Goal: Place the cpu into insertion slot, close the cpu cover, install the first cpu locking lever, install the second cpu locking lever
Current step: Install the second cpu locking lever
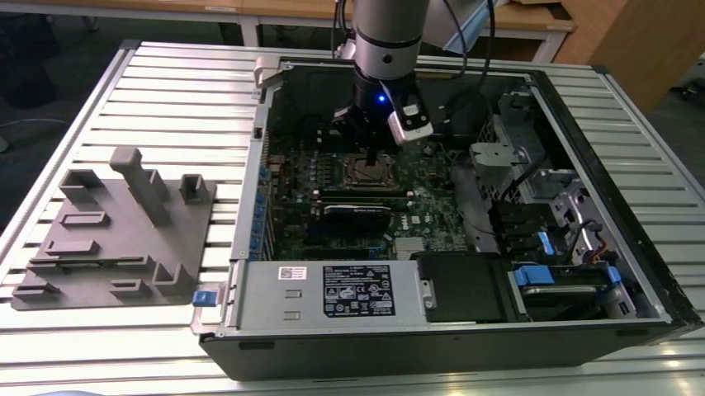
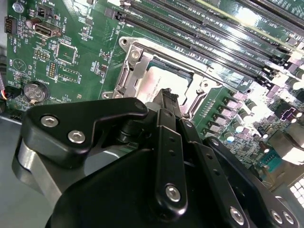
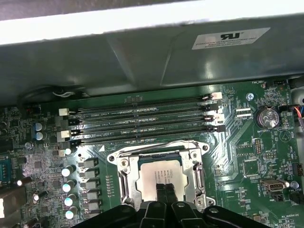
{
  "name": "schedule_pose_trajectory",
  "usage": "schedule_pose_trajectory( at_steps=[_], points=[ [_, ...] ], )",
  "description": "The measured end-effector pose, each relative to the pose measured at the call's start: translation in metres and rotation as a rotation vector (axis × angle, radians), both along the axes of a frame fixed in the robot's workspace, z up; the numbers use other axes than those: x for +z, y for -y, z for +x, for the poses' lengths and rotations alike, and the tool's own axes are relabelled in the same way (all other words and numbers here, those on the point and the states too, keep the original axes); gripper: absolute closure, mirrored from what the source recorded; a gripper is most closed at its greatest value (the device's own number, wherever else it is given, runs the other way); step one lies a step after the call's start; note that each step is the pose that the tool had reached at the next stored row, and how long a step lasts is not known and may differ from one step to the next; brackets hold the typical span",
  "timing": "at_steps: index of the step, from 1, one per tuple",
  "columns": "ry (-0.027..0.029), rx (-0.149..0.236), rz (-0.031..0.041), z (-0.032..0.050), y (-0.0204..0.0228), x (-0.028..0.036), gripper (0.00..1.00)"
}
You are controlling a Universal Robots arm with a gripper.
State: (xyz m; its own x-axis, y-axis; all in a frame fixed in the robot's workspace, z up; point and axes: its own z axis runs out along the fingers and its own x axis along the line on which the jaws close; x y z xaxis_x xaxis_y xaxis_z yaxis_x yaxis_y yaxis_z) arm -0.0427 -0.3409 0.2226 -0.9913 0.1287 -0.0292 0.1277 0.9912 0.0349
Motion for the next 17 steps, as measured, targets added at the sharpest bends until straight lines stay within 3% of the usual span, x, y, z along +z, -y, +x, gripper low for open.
schedule_pose_trajectory(
  at_steps=[17],
  points=[
    [0.0001, 0.000, 0.0002, 0.0000, -0.0001, 0.0061, 0.89]
  ],
)
